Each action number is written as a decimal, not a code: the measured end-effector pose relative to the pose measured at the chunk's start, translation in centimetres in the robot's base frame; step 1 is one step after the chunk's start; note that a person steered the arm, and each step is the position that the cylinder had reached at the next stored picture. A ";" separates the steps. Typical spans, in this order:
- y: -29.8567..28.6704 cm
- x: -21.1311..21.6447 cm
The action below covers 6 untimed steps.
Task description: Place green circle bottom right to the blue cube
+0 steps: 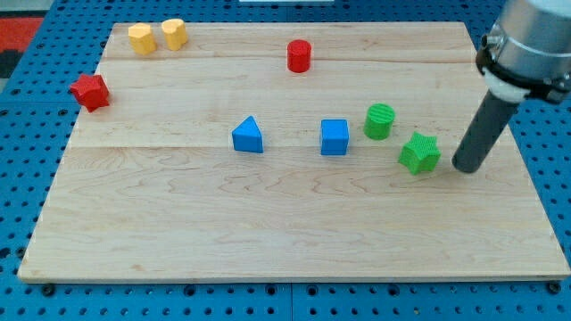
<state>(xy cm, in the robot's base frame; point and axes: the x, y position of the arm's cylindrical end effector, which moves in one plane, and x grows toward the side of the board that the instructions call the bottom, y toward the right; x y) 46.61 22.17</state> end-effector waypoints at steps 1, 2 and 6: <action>-0.3 -4.2; -3.7 -5.5; -9.7 -4.3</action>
